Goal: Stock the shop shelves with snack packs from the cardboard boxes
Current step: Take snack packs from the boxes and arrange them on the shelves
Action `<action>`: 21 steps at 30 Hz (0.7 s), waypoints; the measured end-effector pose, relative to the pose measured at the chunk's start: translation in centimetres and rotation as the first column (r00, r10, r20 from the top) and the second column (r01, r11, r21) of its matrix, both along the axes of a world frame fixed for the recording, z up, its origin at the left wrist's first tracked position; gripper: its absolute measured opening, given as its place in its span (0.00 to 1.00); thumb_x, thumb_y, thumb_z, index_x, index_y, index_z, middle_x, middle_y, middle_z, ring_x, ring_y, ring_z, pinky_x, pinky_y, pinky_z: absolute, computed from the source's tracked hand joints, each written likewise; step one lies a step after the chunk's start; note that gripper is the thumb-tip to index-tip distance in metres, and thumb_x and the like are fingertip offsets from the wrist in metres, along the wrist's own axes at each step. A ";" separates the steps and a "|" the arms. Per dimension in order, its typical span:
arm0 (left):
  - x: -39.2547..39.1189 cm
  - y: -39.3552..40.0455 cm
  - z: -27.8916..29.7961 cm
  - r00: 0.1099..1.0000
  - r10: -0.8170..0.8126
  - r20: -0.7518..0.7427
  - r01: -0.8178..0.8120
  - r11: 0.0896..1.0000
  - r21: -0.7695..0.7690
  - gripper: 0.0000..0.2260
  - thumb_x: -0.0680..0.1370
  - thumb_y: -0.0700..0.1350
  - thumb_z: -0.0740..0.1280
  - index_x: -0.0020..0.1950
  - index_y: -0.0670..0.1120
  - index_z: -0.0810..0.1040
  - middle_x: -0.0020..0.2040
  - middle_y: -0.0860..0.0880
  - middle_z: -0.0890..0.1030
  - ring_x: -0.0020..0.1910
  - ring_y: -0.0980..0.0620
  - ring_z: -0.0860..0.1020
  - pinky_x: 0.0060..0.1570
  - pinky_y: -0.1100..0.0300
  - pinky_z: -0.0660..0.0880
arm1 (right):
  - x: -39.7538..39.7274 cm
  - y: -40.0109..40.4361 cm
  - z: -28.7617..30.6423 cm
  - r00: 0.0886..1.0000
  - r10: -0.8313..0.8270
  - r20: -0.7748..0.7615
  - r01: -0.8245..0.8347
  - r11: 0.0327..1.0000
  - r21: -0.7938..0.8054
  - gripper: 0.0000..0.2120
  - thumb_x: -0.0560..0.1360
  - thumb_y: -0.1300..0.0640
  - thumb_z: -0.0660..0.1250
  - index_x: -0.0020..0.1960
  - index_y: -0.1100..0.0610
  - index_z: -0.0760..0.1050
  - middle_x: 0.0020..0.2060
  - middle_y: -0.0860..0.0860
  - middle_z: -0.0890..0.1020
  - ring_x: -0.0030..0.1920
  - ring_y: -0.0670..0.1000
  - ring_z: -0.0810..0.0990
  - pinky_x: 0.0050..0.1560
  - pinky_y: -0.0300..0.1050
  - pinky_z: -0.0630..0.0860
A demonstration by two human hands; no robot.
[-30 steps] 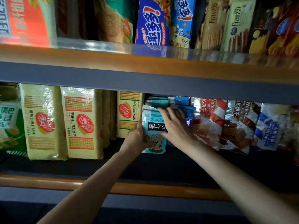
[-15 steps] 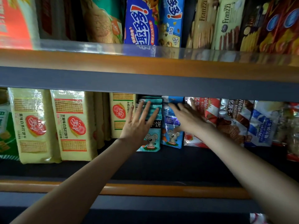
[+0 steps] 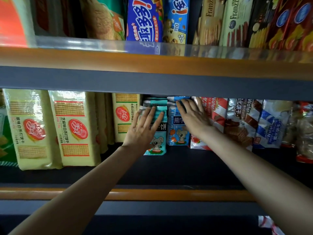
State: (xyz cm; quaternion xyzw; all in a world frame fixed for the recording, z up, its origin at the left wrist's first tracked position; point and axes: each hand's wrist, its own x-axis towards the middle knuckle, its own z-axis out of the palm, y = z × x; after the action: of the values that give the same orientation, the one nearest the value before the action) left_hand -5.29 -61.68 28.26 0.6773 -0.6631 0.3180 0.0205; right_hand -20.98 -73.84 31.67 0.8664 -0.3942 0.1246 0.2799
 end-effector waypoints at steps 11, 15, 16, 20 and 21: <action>-4.8 0.4 0.3 0.974 -0.217 -0.059 0.213 0.975 -0.068 0.37 0.73 0.44 0.67 0.76 0.41 0.49 0.76 0.40 0.50 0.75 0.44 0.48 0.71 0.48 0.42 | -6.7 3.0 -2.5 0.990 -0.004 0.141 -0.013 0.993 0.116 0.41 0.74 0.67 0.65 0.77 0.50 0.45 0.76 0.56 0.38 0.75 0.58 0.36 0.71 0.54 0.33; -7.3 -1.5 0.1 0.989 -0.144 -0.018 0.145 0.984 0.102 0.30 0.79 0.44 0.56 0.77 0.43 0.44 0.75 0.40 0.35 0.75 0.43 0.36 0.72 0.49 0.36 | -10.4 1.6 -2.1 0.963 -0.121 0.241 0.077 0.980 0.183 0.54 0.68 0.80 0.60 0.73 0.44 0.28 0.69 0.52 0.24 0.70 0.54 0.26 0.66 0.54 0.31; -7.8 -2.1 0.1 0.990 -0.139 -0.018 0.140 0.985 0.105 0.29 0.79 0.44 0.56 0.77 0.44 0.46 0.75 0.39 0.35 0.75 0.42 0.36 0.72 0.49 0.37 | -11.0 0.7 -2.2 0.965 -0.102 0.242 0.063 0.984 0.164 0.56 0.68 0.80 0.61 0.71 0.44 0.25 0.68 0.52 0.22 0.69 0.54 0.26 0.69 0.55 0.32; -9.2 -4.4 0.1 0.994 -0.037 -0.098 0.052 0.987 0.154 0.30 0.80 0.43 0.56 0.77 0.48 0.44 0.74 0.37 0.34 0.74 0.38 0.36 0.73 0.49 0.43 | -11.9 -3.0 -2.6 0.979 -0.015 0.202 -0.016 0.989 0.150 0.61 0.67 0.75 0.68 0.70 0.42 0.22 0.69 0.52 0.23 0.73 0.60 0.31 0.73 0.64 0.49; -9.5 -4.8 0.1 0.994 -0.004 -0.105 0.021 0.986 0.164 0.30 0.80 0.45 0.57 0.77 0.49 0.43 0.74 0.36 0.34 0.74 0.36 0.36 0.73 0.48 0.45 | -12.0 -3.3 -2.7 0.979 0.005 0.204 -0.041 0.984 0.173 0.60 0.68 0.76 0.66 0.71 0.42 0.24 0.70 0.52 0.24 0.73 0.60 0.31 0.72 0.65 0.51</action>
State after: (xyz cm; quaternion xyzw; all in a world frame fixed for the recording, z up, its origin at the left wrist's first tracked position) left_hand -14.76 -66.52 28.41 0.6884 -0.6893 0.2259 0.0011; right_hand -32.98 -77.14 29.00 0.8752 -0.4200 0.1801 0.1589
